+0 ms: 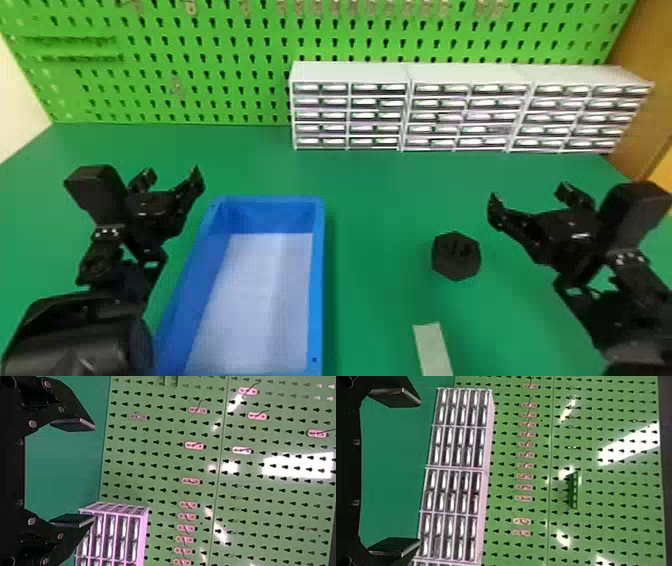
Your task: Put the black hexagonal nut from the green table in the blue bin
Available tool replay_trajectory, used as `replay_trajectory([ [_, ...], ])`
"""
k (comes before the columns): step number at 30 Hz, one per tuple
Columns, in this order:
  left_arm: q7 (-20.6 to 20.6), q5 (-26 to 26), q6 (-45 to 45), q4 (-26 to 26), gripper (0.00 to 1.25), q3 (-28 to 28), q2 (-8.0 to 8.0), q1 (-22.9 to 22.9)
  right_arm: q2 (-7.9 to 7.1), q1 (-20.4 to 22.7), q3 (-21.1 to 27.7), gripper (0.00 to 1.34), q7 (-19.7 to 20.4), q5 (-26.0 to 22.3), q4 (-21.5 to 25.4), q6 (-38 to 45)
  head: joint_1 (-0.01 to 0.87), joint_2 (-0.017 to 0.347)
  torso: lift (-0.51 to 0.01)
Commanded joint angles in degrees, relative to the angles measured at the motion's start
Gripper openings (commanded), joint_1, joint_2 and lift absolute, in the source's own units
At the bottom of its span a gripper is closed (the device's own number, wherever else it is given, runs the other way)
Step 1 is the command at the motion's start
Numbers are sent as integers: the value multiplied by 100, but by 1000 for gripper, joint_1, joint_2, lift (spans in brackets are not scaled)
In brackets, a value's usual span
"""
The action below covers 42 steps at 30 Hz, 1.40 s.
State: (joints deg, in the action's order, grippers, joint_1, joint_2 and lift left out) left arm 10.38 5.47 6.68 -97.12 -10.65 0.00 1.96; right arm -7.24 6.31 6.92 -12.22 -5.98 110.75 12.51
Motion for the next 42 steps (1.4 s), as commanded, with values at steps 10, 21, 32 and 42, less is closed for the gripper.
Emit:
replay_trajectory([
  [10, -1, -72, 0, 0, 810, -16, -15, -11, 250, -842, 73, 1259, 0, 308, -141, 1193, 686, 51, -97],
  [21, -9, -72, 0, 0, 810, -7, -15, -20, 399, -1325, 152, 1258, 0, 388, -299, 2168, 686, 51, -97],
  [32, -9, -55, 0, 0, 810, 1, -15, -20, 337, -1782, 293, 1256, 0, 194, -554, 3179, 686, 51, -97],
  [42, -27, -46, 9, 9, 810, 1, -15, -38, 223, -2239, 328, 1249, 9, 45, -871, 4331, 686, 51, -97],
])
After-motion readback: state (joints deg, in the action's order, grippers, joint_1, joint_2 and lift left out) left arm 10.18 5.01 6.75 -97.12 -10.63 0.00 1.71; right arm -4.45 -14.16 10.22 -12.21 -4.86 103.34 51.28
